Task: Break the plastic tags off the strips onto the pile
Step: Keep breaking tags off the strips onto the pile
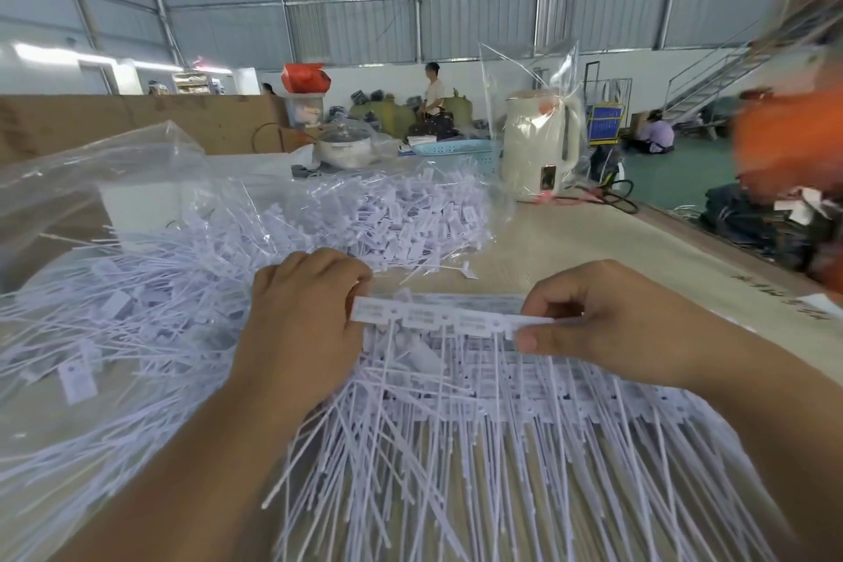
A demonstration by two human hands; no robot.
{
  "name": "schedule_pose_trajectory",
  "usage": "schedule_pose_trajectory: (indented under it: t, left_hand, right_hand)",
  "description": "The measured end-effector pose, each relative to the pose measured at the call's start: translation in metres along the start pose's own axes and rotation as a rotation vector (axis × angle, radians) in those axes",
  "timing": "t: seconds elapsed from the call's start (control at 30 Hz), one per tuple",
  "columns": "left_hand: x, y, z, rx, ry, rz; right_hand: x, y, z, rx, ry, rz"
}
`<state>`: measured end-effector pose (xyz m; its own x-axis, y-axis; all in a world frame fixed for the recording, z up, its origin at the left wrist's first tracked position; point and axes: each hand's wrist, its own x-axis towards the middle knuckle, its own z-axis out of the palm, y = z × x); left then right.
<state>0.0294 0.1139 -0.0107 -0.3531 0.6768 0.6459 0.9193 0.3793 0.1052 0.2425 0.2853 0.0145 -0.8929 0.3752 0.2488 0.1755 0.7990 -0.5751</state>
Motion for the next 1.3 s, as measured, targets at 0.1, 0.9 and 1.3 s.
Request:
schedule_pose_trajectory:
  t: [0.1,0.9,1.3]
  left_hand:
    - [-0.001,0.003,-0.003,-0.111,0.062,-0.007]
    - [-0.009,0.014,-0.023,-0.685,-0.353,-0.142]
    - [-0.013,0.034,-0.021,-0.994,-0.546,-0.157]
  right_hand:
    - [-0.001,0.001,0.000,0.024,-0.025,0.007]
    - [0.000,0.012,0.001,0.025,-0.086,-0.035]
    - [-0.003,-0.024,0.050,0.285,-0.077,-0.197]
